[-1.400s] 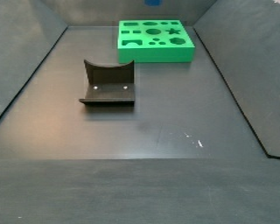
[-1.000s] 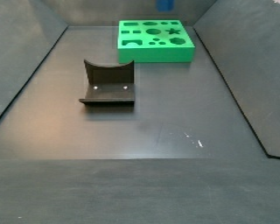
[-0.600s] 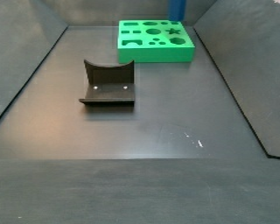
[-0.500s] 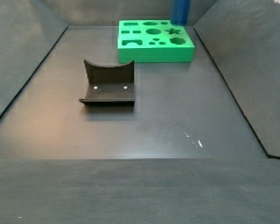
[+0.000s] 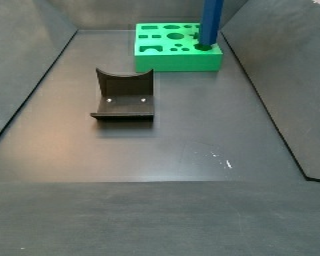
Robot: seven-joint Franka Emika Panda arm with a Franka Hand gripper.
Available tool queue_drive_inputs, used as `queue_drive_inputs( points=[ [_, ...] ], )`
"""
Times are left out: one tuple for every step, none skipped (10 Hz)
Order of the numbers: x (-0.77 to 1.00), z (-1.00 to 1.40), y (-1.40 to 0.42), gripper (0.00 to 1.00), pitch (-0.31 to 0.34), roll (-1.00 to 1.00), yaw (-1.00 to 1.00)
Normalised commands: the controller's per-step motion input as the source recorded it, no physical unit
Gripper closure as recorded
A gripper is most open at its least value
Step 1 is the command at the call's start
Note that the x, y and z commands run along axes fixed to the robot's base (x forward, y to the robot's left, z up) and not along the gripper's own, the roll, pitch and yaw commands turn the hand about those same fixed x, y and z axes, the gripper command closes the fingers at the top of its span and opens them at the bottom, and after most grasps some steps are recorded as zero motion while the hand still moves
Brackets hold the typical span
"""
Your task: Insert the hexagon object.
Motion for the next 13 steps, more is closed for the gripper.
queue_drive_inputs(
  points=[
    [0.0,-0.25,0.06,1.0,0.0,0.0,-0.07],
    [0.05,-0.23,0.12,1.0,0.0,0.0,0.0],
    [0.2,-0.23,0.14,1.0,0.0,0.0,0.07],
    [0.19,-0.2,0.13,1.0,0.004,0.01,0.07],
    [0.26,-0.25,0.11,1.0,0.003,0.02,0.13],
    [0.28,-0.3,0.0,1.0,0.0,0.0,0.11],
    [0.14,-0.28,-0.15,1.0,-0.004,0.0,0.01],
    [0.07,-0.27,-0.3,1.0,-0.033,0.0,0.0],
    [0.07,-0.34,-0.23,1.0,-0.043,0.0,0.01],
    [0.07,-0.46,-0.08,1.0,-0.039,0.01,0.0],
    [0.12,-0.56,-0.04,1.0,-0.021,0.11,0.0],
    [0.26,-0.48,0.0,1.0,0.0,0.13,-0.04],
    [0.29,-0.42,0.0,1.0,0.027,0.11,-0.07]
  ],
)
